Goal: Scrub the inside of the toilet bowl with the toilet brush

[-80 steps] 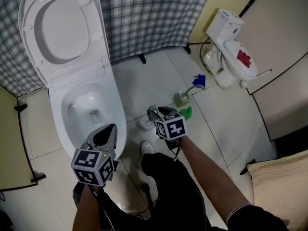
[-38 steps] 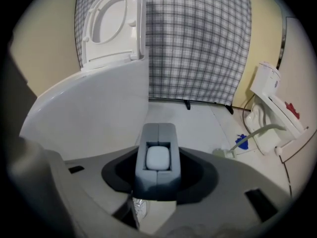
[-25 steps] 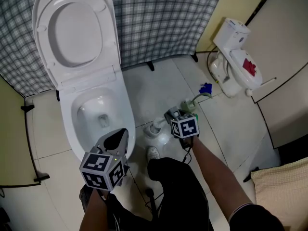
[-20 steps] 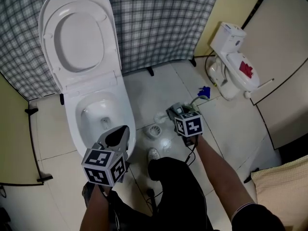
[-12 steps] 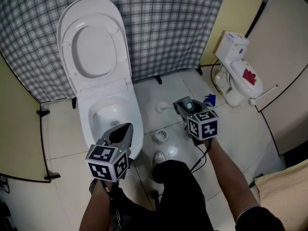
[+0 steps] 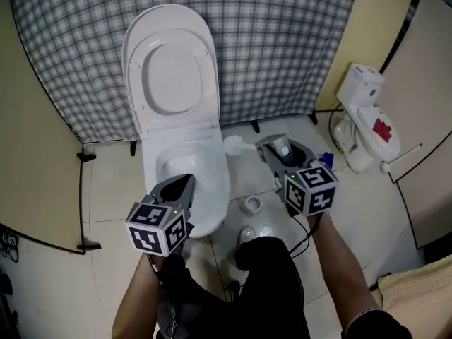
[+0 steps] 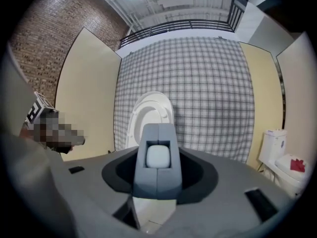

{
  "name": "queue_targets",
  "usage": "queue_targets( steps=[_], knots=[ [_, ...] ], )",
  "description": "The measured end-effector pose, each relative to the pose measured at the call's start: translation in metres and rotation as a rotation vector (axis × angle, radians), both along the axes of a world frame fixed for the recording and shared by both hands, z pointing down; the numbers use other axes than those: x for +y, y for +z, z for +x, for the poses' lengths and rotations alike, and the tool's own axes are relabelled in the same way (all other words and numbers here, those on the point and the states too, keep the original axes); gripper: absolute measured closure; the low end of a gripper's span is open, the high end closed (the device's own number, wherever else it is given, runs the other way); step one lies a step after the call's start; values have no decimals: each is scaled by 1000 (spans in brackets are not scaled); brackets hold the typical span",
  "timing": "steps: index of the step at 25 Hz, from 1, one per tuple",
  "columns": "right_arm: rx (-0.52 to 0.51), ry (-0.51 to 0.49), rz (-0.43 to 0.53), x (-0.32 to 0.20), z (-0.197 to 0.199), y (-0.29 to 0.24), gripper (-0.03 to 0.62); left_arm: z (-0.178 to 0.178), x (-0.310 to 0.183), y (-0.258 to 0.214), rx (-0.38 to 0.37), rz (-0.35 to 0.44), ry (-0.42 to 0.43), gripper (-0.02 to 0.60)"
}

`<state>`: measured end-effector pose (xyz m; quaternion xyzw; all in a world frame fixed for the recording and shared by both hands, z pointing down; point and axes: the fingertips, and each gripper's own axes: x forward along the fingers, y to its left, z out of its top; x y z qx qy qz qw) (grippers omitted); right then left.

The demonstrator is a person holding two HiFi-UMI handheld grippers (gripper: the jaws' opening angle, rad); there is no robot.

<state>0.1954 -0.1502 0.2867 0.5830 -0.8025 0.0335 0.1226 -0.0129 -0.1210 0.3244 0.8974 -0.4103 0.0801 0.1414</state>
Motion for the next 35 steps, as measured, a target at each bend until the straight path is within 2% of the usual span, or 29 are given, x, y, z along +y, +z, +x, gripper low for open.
queue_targets(
  steps=[6,13,21,35],
  knots=[
    [-12,-98,46,5,-55,-20,391,-39,6,-11,-7,15,-64,571],
    [-28,-175,34,7,-96,-17,391,-68,11,-13,-12,16,-111,572],
    [-36,-206,12,3,-120,-10,391,-85,10,-11,-5,18,-129,571],
    [-30,-211,-87,-34,-142,51,391,-96,-26,34,-22,-50,-126,572]
  ],
)
